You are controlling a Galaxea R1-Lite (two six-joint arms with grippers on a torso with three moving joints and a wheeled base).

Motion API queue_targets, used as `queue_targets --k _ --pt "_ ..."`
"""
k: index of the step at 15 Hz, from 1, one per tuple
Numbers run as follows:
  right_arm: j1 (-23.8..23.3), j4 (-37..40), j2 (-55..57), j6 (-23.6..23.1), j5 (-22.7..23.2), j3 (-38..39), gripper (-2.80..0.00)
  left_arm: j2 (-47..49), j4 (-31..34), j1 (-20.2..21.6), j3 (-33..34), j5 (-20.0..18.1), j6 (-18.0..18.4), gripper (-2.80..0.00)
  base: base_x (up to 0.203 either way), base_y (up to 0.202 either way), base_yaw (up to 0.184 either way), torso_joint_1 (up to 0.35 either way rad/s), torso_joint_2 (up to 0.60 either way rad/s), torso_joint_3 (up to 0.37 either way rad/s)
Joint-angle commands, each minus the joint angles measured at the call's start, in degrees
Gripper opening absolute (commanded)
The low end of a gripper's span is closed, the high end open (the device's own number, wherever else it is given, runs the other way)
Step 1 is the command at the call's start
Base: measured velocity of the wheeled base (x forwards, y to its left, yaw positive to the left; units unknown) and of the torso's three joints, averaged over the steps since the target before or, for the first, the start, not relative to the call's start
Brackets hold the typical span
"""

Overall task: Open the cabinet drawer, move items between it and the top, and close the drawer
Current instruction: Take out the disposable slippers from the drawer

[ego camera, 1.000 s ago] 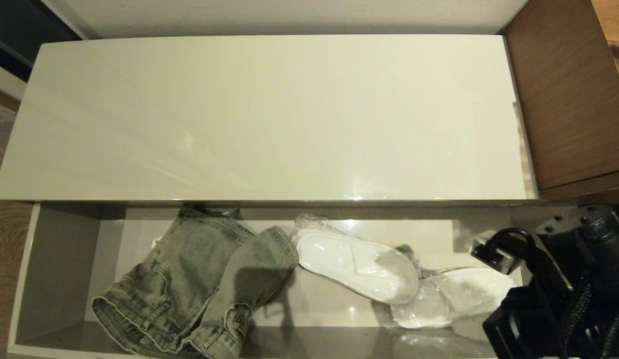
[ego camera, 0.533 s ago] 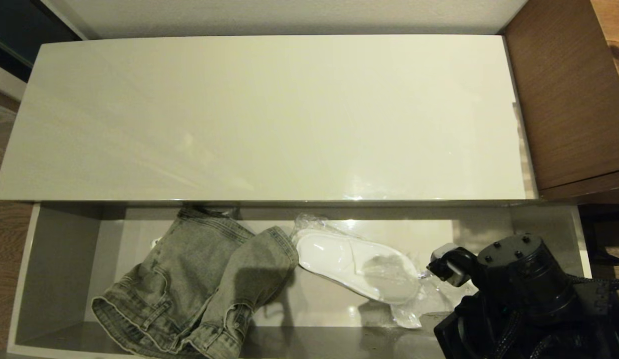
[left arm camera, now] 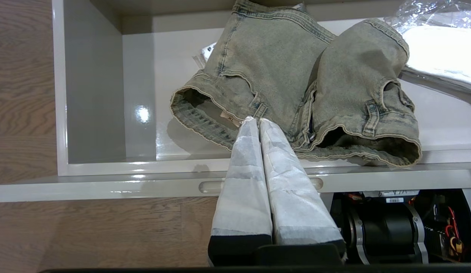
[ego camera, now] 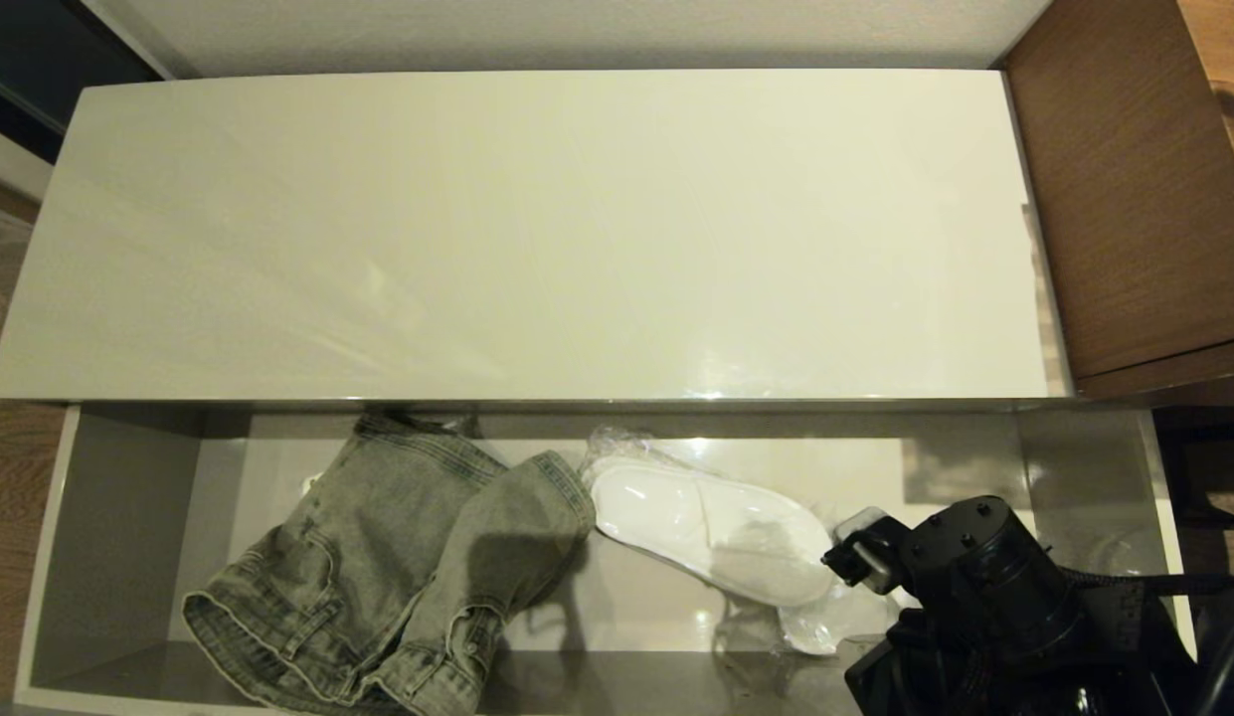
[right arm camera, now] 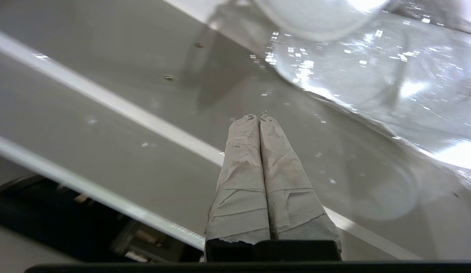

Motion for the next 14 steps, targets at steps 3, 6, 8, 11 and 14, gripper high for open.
queue_targets --k 3,6,8,11,14 --pt "3.9 -2.3 1.6 1.0 -1.8 0.9 -2.80 0.1 0.0 0.0 0.0 0.0 0.0 -2.80 0.000 0.000 0.000 0.000 0.00 0.000" --pt "4.4 -2.4 1.9 1.1 -3.7 0.9 -2.80 0.1 0.0 0.0 0.0 0.0 0.0 -2.80 0.000 0.000 0.000 0.000 0.00 0.000" --pt "4.5 -2.5 2.2 1.1 -4.4 0.7 -2.80 0.1 0.0 0.0 0.0 0.0 0.0 -2.80 0.000 0.000 0.000 0.000 0.00 0.000" --pt "4.5 -2.6 2.2 1.1 -4.5 0.6 -2.80 0.1 0.0 0.0 0.0 0.0 0.0 -2.80 0.000 0.000 0.000 0.000 0.00 0.000" --pt "4.4 -3.6 0.6 1.1 -5.4 0.6 -2.80 0.1 0.0 0.0 0.0 0.0 0.0 -2.80 0.000 0.000 0.000 0.000 0.00 0.000"
